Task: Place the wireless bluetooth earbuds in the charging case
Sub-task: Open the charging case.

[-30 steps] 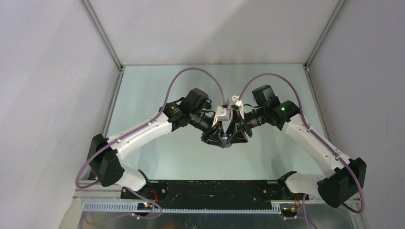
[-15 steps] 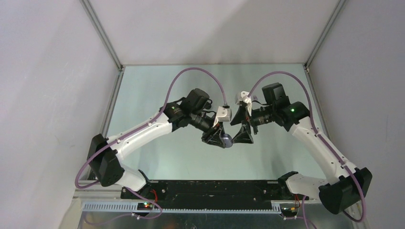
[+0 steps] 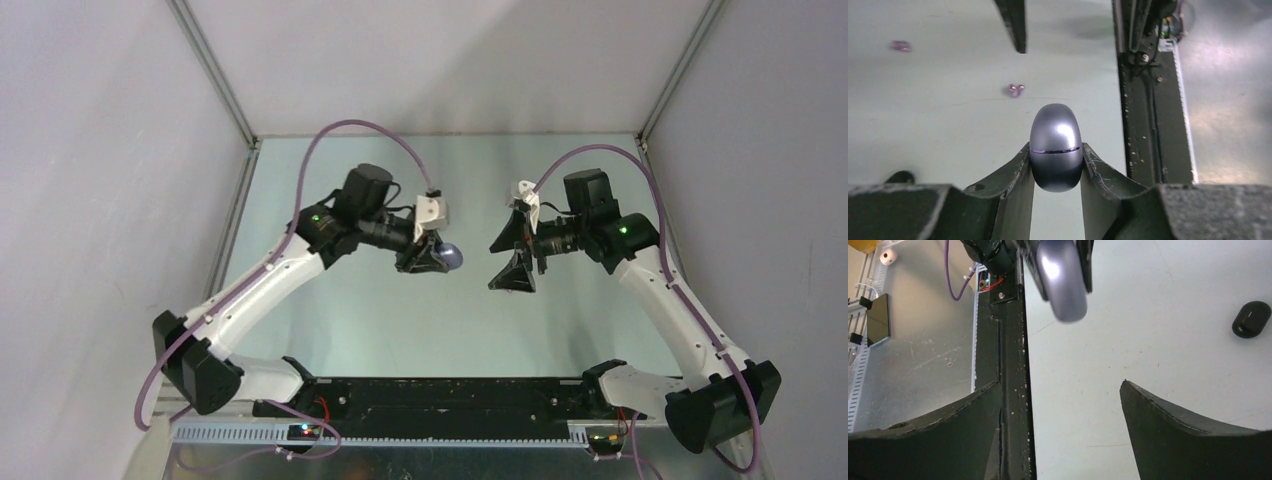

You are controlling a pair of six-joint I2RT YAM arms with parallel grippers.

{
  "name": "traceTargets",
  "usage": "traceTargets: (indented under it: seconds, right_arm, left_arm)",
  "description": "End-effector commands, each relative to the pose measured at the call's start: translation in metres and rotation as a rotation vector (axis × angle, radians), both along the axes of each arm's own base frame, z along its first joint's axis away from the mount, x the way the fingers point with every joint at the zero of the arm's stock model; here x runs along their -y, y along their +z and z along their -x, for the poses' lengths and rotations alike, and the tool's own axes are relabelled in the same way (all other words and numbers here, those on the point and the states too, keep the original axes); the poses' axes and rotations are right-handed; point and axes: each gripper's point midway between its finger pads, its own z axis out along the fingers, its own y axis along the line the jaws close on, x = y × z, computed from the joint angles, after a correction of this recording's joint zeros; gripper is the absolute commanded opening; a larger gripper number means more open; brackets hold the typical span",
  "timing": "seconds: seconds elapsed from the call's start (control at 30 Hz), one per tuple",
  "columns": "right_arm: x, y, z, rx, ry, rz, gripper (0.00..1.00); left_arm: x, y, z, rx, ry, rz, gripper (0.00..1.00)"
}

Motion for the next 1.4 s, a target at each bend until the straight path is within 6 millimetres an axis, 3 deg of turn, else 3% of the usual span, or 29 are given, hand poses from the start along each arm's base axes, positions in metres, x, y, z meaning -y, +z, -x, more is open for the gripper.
traceTargets:
  seconds: [0.0, 0.27, 0.47, 0.73, 0.93, 1.13, 1.37]
  right_arm:
    - [-0.004, 0.020, -0.009, 0.056, -0.015, -0.044, 0.92]
    - [-0.004, 0.019, -0.011, 0.053, -0.022, -0.047, 0.92]
    - [-0.004, 0.020, -0.009, 0.060, -0.016, -0.052, 0.92]
    - [-0.009, 0.019, -0.007, 0.063, -0.009, -0.048, 0.92]
    - [-0.016, 0.016, -0.016, 0.071, -0.056, -0.027, 0.92]
    - [-0.026, 0.010, -0.031, 0.081, -0.121, -0.021, 0.93]
    - [-0.037, 0.000, -0.030, 0.053, -0.113, -0.012, 0.93]
  left_arm:
    - [-0.015, 0.032, -0.019, 0.122, 0.058, 0.099, 0.05]
    - [-0.012, 0.025, -0.026, 0.053, 0.071, 0.098, 0.00]
    - [-0.004, 0.022, -0.022, 0.003, 0.004, 0.116, 0.00]
    - [-0.008, 0.019, -0.031, 0.081, 0.020, 0.092, 0.00]
    - [-0.003, 0.002, -0.022, 0.001, -0.020, 0.116, 0.00]
    - [0.004, 0.003, -0.005, -0.052, -0.067, 0.162, 0.00]
    - [0.020, -0.014, 0.017, -0.077, -0.147, 0.120, 0.00]
